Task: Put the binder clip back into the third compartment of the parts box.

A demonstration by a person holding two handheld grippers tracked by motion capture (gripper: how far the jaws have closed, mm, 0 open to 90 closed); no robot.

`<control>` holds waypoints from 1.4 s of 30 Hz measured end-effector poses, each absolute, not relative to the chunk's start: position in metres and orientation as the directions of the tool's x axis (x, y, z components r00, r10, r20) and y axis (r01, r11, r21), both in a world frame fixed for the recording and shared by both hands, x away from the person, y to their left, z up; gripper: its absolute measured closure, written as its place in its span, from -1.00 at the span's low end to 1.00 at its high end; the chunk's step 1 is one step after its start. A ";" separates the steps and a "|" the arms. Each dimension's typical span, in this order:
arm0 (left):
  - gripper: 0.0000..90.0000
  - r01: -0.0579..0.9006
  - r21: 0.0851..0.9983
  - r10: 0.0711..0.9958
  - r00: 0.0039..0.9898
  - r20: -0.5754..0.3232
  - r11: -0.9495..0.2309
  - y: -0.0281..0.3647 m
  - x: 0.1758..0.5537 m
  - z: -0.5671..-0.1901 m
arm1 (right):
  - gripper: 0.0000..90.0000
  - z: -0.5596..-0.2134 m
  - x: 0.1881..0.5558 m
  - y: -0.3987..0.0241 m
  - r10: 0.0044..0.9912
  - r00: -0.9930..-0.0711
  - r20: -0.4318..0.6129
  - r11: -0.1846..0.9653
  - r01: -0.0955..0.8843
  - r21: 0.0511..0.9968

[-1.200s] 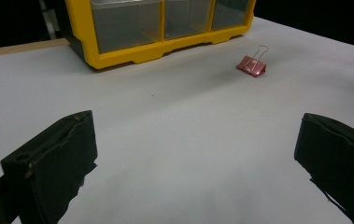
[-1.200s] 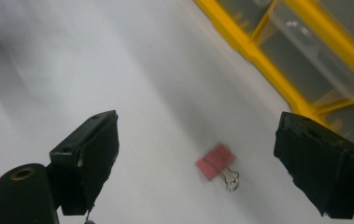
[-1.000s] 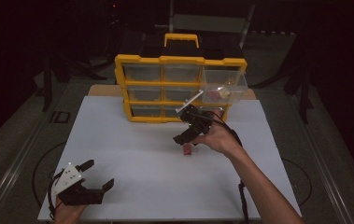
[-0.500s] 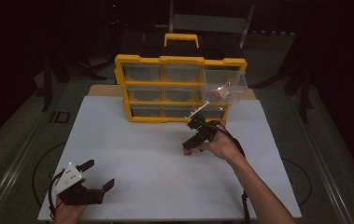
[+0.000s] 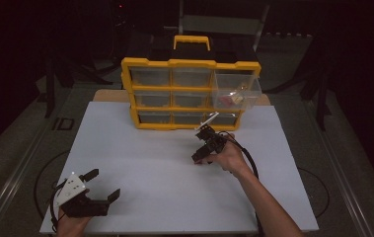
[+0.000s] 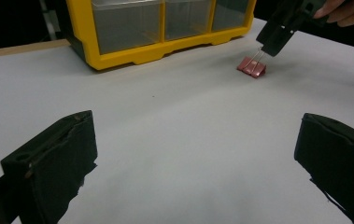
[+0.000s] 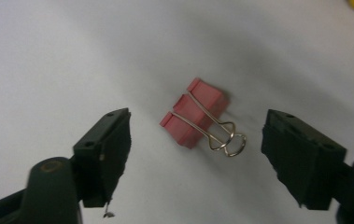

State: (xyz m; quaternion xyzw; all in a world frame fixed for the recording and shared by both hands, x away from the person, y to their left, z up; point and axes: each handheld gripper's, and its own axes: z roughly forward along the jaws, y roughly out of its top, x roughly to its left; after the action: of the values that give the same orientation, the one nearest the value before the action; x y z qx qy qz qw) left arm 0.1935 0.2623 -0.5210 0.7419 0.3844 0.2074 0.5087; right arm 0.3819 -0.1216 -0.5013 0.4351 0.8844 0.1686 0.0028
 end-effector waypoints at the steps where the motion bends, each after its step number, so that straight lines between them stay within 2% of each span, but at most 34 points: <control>1: -1.00 0.360 0.914 0.782 0.618 -0.083 -0.187 0.262 0.194 -0.521 | -0.42 -0.503 0.383 -0.122 0.767 -0.626 0.137 0.570 0.764 0.302; 9: -1.00 0.360 0.914 0.782 0.618 -0.083 -0.188 0.263 0.193 -0.521 | -0.07 -0.508 0.386 -0.120 0.797 -0.573 0.192 0.521 0.813 0.260; 17: -1.00 0.359 0.914 0.781 0.619 -0.081 -0.190 0.262 0.194 -0.521 | 0.49 -0.505 0.386 -0.116 0.776 -0.611 0.159 0.553 0.779 0.295; 25: -1.00 0.360 0.914 0.782 0.618 -0.082 -0.189 0.262 0.193 -0.521 | 0.89 -0.508 0.384 -0.111 0.754 -0.640 0.151 0.583 0.757 0.295; 29: -1.00 0.360 0.914 0.783 0.617 -0.081 -0.190 0.262 0.193 -0.521 | 0.96 -0.505 0.380 -0.105 0.744 -0.652 0.147 0.600 0.748 0.283; 42: -1.00 0.359 0.913 0.782 0.619 -0.079 -0.191 0.262 0.194 -0.521 | 0.98 -0.493 0.376 -0.102 0.681 -0.715 0.157 0.648 0.689 0.325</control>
State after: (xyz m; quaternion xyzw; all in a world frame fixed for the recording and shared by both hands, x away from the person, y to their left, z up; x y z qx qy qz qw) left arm 0.1937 0.2617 -0.5210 0.7431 0.3838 0.2084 0.5070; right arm 0.3759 -0.1019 -0.4925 0.3773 0.9077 0.1832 -0.0104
